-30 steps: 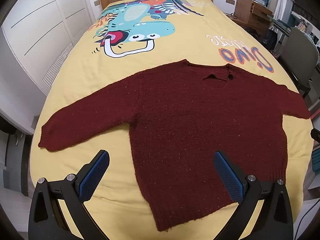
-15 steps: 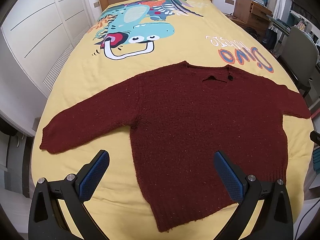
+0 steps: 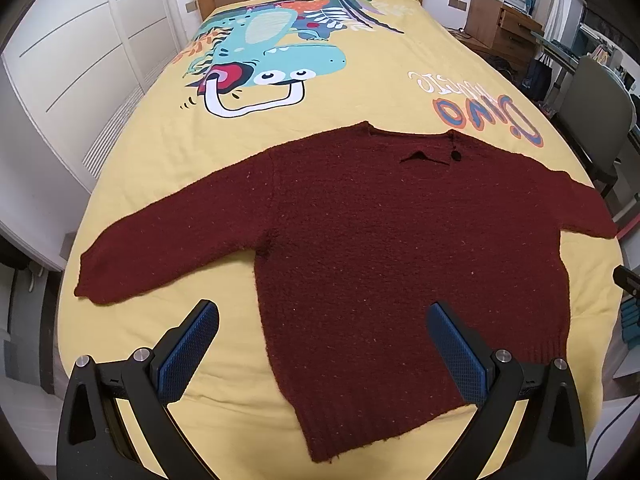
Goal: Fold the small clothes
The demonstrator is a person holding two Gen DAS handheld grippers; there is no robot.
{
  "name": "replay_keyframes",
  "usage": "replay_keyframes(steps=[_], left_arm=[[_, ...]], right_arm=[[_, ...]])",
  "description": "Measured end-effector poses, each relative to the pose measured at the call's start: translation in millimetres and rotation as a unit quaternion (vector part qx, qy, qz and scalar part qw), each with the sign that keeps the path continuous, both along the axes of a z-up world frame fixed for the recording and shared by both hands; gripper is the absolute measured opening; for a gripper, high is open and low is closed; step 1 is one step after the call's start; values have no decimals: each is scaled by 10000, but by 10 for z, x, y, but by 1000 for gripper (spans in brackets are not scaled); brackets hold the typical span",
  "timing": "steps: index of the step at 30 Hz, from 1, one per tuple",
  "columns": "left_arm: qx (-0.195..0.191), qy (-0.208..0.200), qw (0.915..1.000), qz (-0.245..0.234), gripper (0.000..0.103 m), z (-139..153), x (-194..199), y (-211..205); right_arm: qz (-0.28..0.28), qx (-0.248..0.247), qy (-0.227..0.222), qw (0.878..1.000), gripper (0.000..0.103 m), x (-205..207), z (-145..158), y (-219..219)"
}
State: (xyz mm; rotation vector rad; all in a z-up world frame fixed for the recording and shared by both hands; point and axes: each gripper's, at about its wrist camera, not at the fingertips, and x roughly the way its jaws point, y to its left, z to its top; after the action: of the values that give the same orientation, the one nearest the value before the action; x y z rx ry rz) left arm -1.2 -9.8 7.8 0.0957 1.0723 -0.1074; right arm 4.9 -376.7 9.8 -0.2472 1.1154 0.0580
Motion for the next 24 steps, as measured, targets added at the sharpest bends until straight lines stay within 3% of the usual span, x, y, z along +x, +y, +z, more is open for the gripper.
replay_keyframes(steps=[24], left_arm=[[-4, -12, 10000, 30, 102, -8, -1, 12]], right_arm=[[57, -107, -48, 9999, 102, 13, 28, 38]])
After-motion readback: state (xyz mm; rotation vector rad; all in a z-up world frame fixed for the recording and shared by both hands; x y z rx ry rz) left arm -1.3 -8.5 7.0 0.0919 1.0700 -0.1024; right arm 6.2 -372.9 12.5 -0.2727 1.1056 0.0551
